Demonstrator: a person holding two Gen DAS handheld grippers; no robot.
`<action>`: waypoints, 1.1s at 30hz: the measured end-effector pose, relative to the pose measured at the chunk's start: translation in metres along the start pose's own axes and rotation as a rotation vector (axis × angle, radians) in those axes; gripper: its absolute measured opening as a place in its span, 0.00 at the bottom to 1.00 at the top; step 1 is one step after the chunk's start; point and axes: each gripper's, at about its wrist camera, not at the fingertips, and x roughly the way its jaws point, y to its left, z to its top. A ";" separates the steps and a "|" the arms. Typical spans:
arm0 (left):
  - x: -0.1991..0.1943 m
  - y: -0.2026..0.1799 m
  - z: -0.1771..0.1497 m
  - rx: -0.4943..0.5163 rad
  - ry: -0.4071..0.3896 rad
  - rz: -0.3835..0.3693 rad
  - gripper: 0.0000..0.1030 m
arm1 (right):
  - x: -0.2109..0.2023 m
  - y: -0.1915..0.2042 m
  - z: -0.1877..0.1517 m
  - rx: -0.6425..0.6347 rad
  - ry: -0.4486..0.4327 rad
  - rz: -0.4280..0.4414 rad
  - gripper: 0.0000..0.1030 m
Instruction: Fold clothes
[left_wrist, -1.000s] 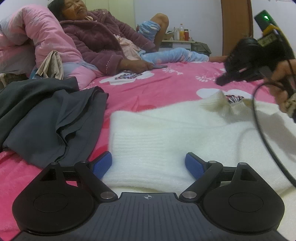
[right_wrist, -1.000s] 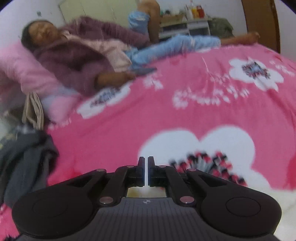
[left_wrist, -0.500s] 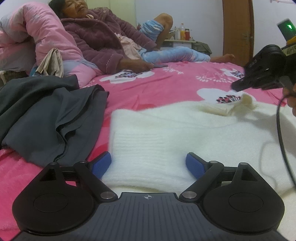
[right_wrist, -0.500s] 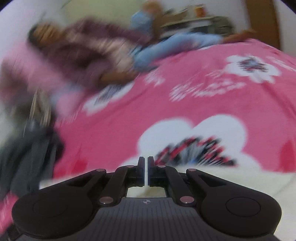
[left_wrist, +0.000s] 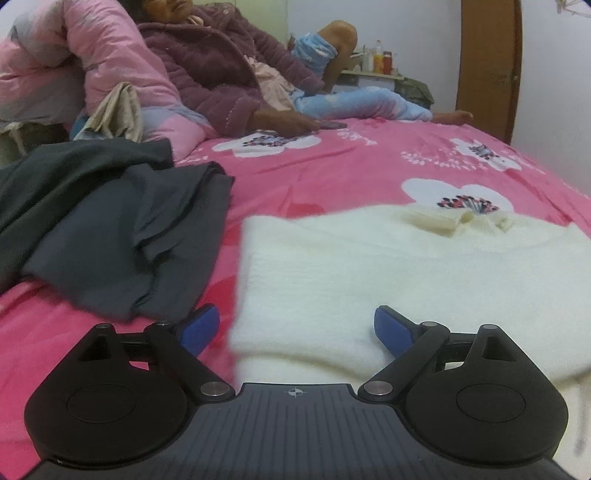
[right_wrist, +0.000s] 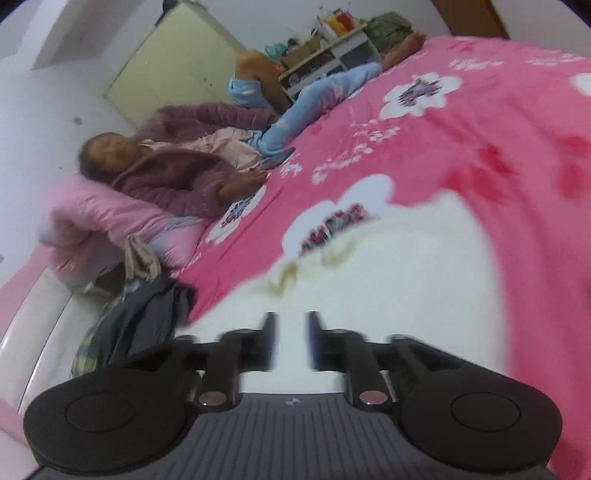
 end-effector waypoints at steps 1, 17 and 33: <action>-0.014 0.002 -0.001 -0.002 0.002 -0.008 0.89 | -0.025 -0.003 -0.017 -0.002 -0.014 -0.027 0.34; -0.157 0.046 -0.112 -0.105 0.258 -0.220 0.78 | -0.149 -0.113 -0.146 0.272 0.007 -0.149 0.35; -0.205 0.019 -0.186 0.172 0.215 -0.238 0.66 | -0.117 -0.106 -0.189 0.288 0.249 -0.080 0.34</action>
